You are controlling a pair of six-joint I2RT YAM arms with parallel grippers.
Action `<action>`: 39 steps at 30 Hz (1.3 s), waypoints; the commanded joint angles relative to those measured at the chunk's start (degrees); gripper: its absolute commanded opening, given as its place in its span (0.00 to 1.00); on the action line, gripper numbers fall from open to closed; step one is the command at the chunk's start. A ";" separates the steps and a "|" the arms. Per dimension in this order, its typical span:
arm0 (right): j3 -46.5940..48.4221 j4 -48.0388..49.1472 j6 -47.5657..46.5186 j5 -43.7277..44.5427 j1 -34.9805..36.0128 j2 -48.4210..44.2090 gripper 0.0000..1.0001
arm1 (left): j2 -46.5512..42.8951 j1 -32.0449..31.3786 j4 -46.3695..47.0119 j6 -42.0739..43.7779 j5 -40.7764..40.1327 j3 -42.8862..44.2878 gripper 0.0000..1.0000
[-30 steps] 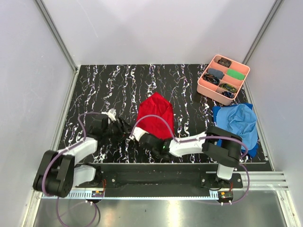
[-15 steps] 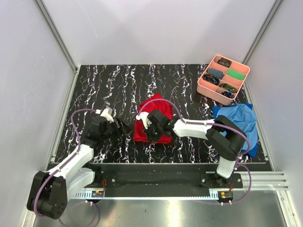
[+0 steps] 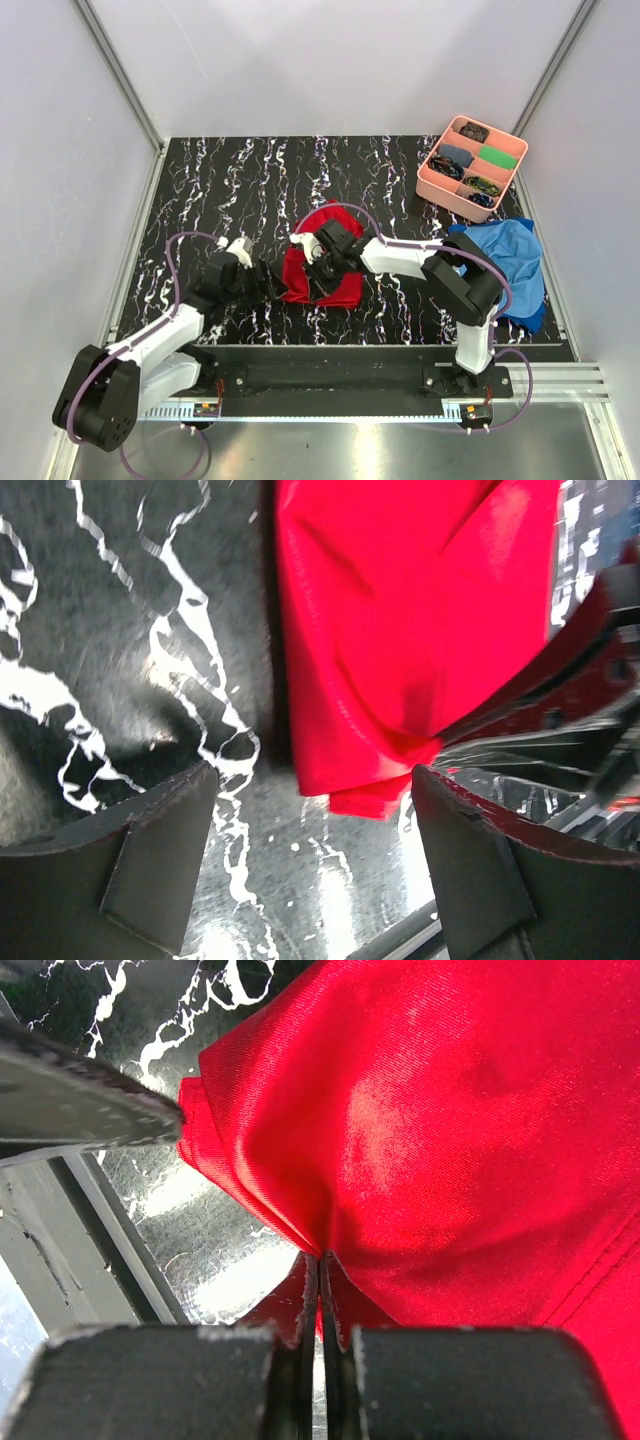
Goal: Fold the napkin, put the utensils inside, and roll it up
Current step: Roll the napkin at the center of the board.
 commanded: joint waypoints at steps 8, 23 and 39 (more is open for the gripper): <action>1.31 0.65 0.95 3.81 -0.33 -0.46 0.00 | 6.46 -0.30 11.64 -6.49 6.08 -3.12 0.73; -0.45 4.08 3.41 5.75 -0.41 -0.29 0.00 | 10.50 -0.30 18.77 -11.25 10.22 -5.68 0.45; -1.50 4.17 3.50 7.07 -0.33 -3.70 0.06 | 13.15 -0.30 16.59 -11.25 10.40 -1.20 0.07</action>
